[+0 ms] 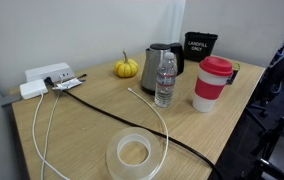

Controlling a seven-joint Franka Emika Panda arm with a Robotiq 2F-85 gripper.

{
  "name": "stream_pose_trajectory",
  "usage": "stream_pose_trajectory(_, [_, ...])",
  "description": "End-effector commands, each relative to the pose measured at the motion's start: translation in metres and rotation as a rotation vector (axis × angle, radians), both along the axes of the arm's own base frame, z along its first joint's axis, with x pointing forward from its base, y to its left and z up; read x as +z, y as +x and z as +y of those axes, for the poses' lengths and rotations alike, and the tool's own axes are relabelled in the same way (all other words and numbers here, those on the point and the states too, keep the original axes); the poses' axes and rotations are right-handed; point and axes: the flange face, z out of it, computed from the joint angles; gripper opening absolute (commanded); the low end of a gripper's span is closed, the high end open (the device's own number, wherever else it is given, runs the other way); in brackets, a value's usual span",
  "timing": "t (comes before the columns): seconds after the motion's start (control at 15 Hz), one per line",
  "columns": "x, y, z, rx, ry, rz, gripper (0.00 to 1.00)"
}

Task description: Take the lid on the cup and put it on the table

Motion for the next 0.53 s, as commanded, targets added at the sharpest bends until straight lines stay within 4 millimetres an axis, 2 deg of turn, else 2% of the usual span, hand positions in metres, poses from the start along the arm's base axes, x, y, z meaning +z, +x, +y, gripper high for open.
stream_pose_trajectory(0.0, [0.0006, 0.0001, 0.0001, 0.0, 0.0, 0.001, 1.0])
stream_pose_trajectory(0.47, [0.0007, 0.0009, 0.0013, -0.007, 0.016, -0.011, 1.0])
